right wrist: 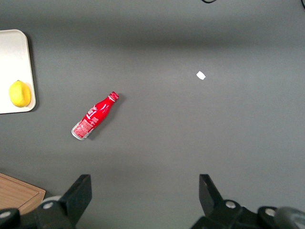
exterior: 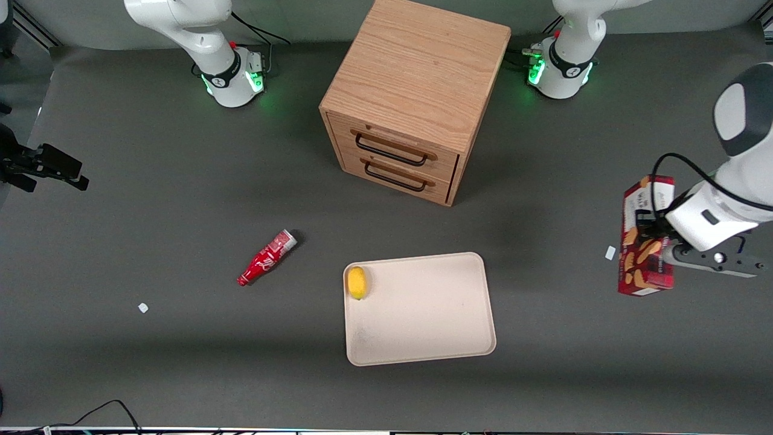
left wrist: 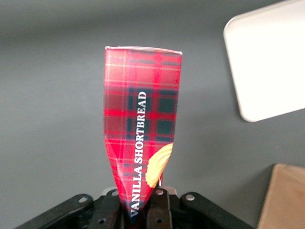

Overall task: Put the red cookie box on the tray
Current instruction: 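Carry the held red box over the white tray's corner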

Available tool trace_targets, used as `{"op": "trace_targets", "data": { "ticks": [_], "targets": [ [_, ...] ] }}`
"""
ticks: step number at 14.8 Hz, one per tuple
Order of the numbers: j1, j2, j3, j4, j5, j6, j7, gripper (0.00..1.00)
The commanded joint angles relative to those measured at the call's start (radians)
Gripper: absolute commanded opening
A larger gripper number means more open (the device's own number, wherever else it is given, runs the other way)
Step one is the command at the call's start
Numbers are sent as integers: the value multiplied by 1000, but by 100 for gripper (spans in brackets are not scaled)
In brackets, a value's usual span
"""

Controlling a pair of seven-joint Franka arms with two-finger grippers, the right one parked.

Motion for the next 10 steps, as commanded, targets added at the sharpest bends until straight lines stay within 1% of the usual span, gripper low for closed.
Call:
{"op": "trace_targets", "data": {
  "ticks": [1, 4, 6, 10],
  "targets": [
    [-71, 145, -30, 140, -4, -15, -188, 0],
    [-174, 287, -33, 252, 4, 42, -341, 0],
    [-229, 357, -25, 260, 24, 157, -427, 0],
    [-327, 485, -4, 260, 139, 329, -571, 0]
  ]
}}
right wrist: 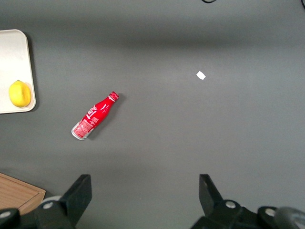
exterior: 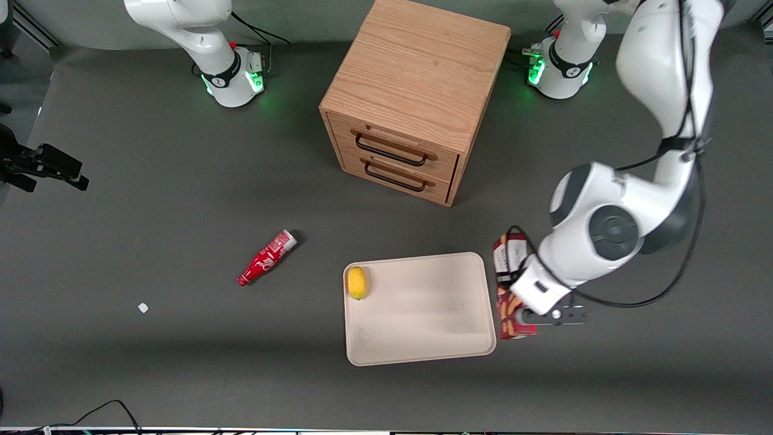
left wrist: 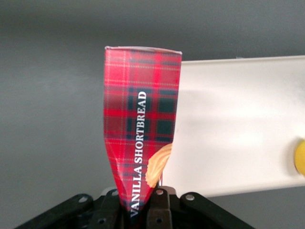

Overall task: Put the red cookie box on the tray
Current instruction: 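Carry the held red box over the white tray's corner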

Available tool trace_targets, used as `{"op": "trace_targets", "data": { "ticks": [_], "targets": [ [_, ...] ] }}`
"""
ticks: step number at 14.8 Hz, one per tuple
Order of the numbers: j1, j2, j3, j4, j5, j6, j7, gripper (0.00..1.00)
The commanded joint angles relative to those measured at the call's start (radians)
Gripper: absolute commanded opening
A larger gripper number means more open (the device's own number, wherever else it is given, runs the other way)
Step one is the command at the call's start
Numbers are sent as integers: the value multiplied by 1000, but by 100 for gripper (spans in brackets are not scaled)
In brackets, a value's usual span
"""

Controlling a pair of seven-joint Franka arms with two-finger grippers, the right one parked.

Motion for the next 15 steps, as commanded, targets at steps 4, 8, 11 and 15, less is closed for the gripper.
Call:
{"op": "trace_targets", "data": {
  "ticks": [4, 8, 11, 15],
  "targets": [
    [-86, 128, 42, 49, 63, 63, -117, 0],
    [-94, 161, 53, 46, 63, 93, -136, 0],
    [-94, 187, 55, 43, 61, 129, -161, 0],
    [-100, 198, 64, 43, 61, 131, -167, 0]
  ]
}}
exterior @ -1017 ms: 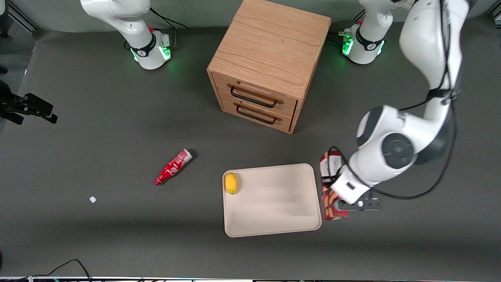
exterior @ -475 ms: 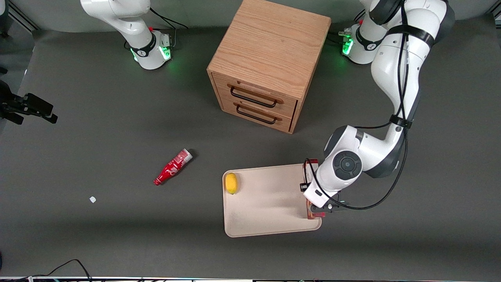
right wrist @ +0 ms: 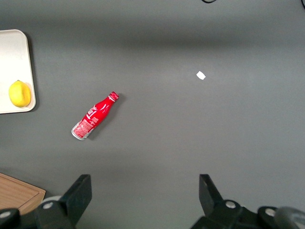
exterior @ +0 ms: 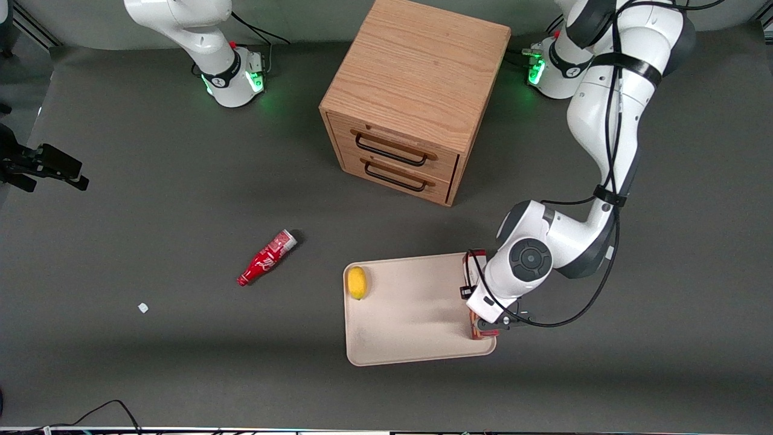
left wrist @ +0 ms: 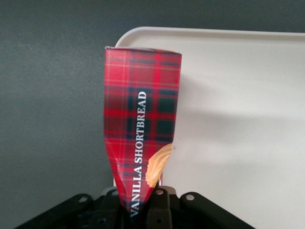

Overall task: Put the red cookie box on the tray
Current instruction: 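Lower the red box onto the tray and open the left gripper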

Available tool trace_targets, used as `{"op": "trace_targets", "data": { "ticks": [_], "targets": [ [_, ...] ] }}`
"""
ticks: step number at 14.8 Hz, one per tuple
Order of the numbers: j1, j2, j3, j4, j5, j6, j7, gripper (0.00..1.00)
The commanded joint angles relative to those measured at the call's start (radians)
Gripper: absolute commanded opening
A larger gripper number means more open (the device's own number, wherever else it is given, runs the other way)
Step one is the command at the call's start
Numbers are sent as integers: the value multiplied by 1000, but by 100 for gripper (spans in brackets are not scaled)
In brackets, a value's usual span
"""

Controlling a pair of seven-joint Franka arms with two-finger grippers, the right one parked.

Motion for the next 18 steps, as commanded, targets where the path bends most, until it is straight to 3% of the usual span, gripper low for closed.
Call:
{"op": "trace_targets", "data": {
  "ticks": [1, 2, 3, 4, 7, 13, 18],
  "targets": [
    [-30, 16, 26, 35, 13, -1, -33, 0],
    [-30, 16, 31, 35, 13, -1, -33, 0],
    [-30, 16, 32, 35, 14, -1, -33, 29],
    [-30, 14, 34, 27, 19, 10, -30, 99],
    [-29, 5, 32, -12, 27, 98, -44, 100],
    [-18, -79, 32, -31, 8, 105, -47, 100],
    [39, -255, 31, -94, -90, 51, -32, 100]
  ]
}}
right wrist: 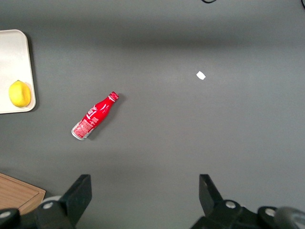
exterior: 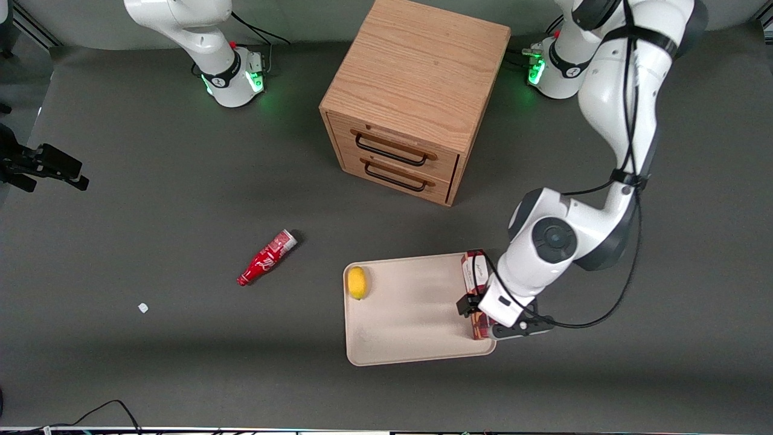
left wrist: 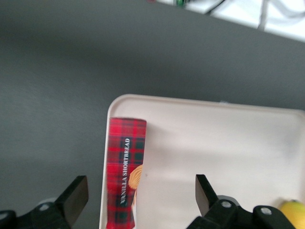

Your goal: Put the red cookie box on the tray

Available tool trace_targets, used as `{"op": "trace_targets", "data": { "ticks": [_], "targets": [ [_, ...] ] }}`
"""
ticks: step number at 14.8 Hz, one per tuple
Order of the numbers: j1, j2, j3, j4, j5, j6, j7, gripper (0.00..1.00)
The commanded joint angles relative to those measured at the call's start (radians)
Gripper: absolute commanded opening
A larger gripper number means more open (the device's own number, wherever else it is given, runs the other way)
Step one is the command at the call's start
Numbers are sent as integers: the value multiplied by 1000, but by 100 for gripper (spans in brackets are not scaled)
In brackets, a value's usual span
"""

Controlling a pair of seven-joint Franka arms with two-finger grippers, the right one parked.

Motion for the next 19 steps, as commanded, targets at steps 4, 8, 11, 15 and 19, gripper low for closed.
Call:
{"op": "trace_targets", "data": {
  "ticks": [4, 8, 11, 15, 19],
  "targets": [
    [111, -280, 0, -162, -37, -171, 52, 100],
    [248, -518, -2, -346, -86, -278, 223, 100],
    [331, -628, -2, -357, -95, -468, 381, 100],
    [417, -748, 1, -358, -138, -584, 558, 100],
    [429, -814, 3, -354, -141, -653, 581, 100]
  ]
}}
